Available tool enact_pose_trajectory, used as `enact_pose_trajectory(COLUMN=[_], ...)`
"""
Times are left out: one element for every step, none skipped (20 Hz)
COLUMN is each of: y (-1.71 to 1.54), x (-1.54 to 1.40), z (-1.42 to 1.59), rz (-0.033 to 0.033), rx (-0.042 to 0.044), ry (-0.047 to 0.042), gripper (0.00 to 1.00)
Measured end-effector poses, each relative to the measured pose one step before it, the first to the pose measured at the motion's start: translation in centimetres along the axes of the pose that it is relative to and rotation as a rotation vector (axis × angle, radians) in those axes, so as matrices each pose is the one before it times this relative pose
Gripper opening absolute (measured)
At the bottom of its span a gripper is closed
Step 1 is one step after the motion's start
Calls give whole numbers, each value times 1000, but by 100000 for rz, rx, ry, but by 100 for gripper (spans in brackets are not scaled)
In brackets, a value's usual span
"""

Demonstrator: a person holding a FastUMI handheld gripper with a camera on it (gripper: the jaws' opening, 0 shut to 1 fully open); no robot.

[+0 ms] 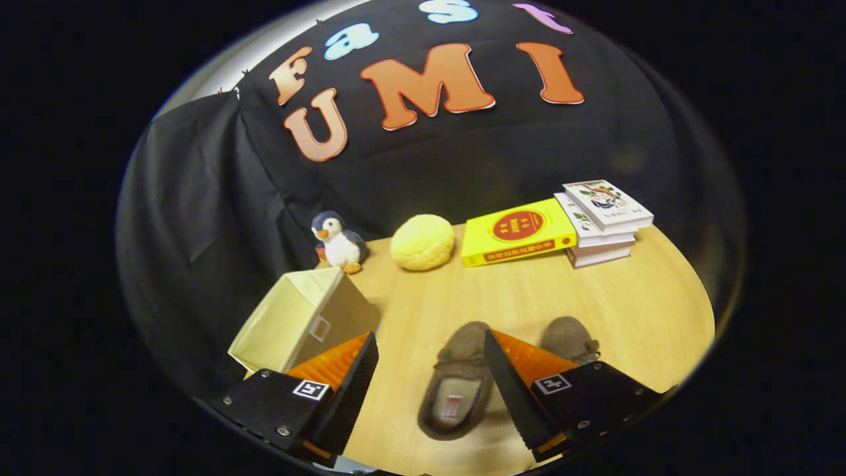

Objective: Open the storage box then place both shoes into the box .Put the left shoe in first, then the right shoe, with the right side of both shoes facing outward in a uniform manner.

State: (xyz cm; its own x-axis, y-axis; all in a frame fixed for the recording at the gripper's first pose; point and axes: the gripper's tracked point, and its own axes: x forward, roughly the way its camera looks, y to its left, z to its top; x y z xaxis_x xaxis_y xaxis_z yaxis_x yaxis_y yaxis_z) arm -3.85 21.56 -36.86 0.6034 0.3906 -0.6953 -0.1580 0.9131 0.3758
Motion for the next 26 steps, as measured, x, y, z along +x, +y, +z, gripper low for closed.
enact_pose_trajectory(y=[-846,-797,-354,-495,-298,-220,-75,-68,-4,-192,-433,-155,-180,-151,-356,-192,-142,-97,68,184,49,54,166,315,-104,36], x=[755,422,-111,688,855,666,631,615,531,628,613,705,678,716,584,557,652,646,483,403,380,255,285,187,-79,-62], z=[-1210,-1309,-1090,-936,-1021,-859,-760,-588,-567,-325,-302,-318,-499,-351,-38,134,51,168,147,251,234,120,139,-117,-23,-84], rz=[-1360,-1175,-1210,-941,-534,-277,-217,-342,-411,-931,-1619,-812,-864,-594,-1230,-776,-807,-401,-84,756,-141,433,617,1334,709,702], rx=[-1001,-1264,-1134,-896,-757,-1065,-1044,-1147,-1035,-793,-513,-179,59,21,412,775,822,376,680,934,385,283,471,1073,1674,2411], ry=[3284,3027,1966,2558,2385,2897,2258,1834,1803,1173,1264,1595,1839,2127,825,228,303,413,372,-282,-208,24,-241,666,451,1293], gripper=[97,97,97,97,97,96,95,92,90,87,86,83,81,77,74,70,66,60,55,51,48,46,46,46,44,38])
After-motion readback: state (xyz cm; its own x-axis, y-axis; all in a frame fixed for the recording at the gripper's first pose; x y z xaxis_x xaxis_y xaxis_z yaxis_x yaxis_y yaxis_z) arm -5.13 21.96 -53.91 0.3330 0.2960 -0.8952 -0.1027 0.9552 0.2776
